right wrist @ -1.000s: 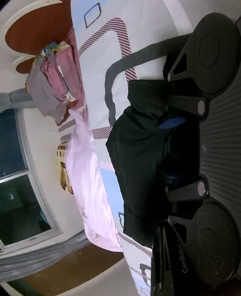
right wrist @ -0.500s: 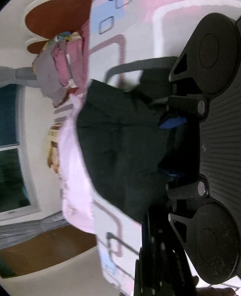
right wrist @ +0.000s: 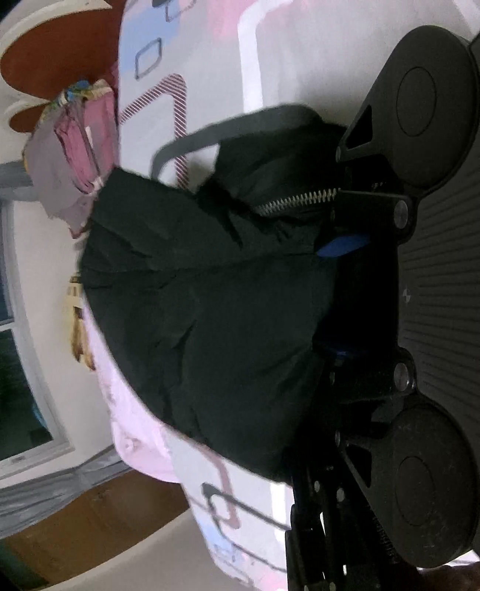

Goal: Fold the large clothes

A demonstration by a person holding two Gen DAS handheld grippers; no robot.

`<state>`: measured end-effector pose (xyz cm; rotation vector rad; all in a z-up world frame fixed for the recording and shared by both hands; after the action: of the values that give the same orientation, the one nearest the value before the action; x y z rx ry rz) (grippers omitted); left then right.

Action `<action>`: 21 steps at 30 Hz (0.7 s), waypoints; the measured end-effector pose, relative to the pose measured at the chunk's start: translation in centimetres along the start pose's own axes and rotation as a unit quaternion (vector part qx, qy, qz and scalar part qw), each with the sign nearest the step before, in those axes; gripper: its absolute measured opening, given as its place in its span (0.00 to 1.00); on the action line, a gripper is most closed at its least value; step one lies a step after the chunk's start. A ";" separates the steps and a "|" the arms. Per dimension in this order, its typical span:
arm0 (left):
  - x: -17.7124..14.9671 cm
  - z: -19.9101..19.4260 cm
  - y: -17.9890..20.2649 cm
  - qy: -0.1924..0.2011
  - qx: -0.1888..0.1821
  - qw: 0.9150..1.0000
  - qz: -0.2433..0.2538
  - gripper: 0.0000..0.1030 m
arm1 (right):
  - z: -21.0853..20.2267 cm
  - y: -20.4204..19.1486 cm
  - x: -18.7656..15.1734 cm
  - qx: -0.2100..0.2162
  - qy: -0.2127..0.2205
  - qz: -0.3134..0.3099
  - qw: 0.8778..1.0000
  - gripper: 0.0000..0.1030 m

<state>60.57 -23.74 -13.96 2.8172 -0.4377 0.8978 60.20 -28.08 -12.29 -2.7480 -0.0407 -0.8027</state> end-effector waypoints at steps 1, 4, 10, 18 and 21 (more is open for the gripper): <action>-0.2 -1.0 0.1 0.007 0.003 1.000 0.002 0.20 | -1.0 -0.3 -0.2 0.000 0.005 -0.005 1.000 0.46; -1.6 -3.9 1.0 0.025 -0.007 1.000 0.011 0.20 | -3.8 -0.8 -1.7 0.001 0.013 -0.015 1.000 0.46; -5.8 -5.2 1.6 0.008 -0.039 0.999 -0.001 0.21 | -5.2 -0.6 -6.4 0.001 0.000 0.003 1.000 0.46; -7.4 -3.2 2.0 -0.007 -0.017 0.999 0.029 0.21 | -2.2 -0.2 -8.7 -0.019 -0.013 0.023 0.999 0.46; -7.9 -2.6 1.8 -0.009 -0.015 0.999 0.030 0.21 | -1.2 0.0 -9.2 -0.023 -0.013 0.027 0.999 0.46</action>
<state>52.51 -23.06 -16.39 2.8012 -0.5357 0.8702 51.82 -27.94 -16.17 -2.7895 0.0466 -0.7618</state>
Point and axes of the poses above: each gripper's, at about its wrist camera, not at the fingertips, and z roughly the way its jaws point, y to its right, x to its top, the point moved 9 cm from there along z, roughly the way its jaws point, and after that the axes turned 5 degrees about -y, right-handed, at the moved point
